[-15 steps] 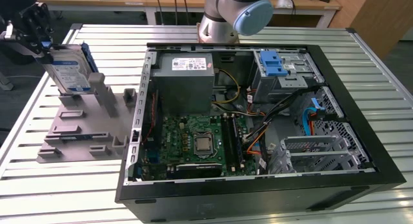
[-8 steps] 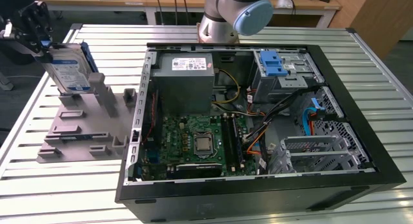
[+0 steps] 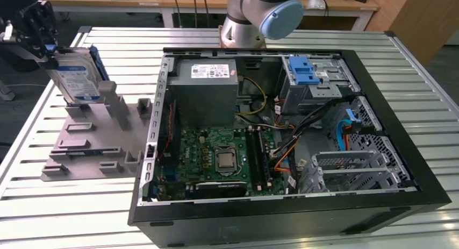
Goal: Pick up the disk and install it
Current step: 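Pick up the disk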
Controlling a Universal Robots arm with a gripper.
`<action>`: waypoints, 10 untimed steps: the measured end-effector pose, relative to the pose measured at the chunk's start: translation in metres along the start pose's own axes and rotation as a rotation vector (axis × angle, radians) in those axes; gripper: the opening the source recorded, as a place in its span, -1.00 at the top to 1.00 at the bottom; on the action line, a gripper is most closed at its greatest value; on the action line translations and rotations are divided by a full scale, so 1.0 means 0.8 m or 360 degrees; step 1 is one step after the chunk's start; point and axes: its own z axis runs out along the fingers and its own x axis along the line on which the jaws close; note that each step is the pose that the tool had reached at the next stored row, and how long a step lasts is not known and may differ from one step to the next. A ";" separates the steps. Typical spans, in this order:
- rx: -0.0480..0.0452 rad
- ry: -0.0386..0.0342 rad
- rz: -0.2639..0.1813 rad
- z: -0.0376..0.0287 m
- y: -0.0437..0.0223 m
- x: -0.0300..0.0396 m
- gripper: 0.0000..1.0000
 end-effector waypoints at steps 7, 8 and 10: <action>0.0000 -0.0001 0.0000 -0.0026 0.0000 0.0000 0.27; 0.0000 -0.0001 0.0000 -0.0028 0.0000 0.0000 0.27; 0.0000 -0.0001 0.0000 -0.0034 0.0000 0.0000 0.27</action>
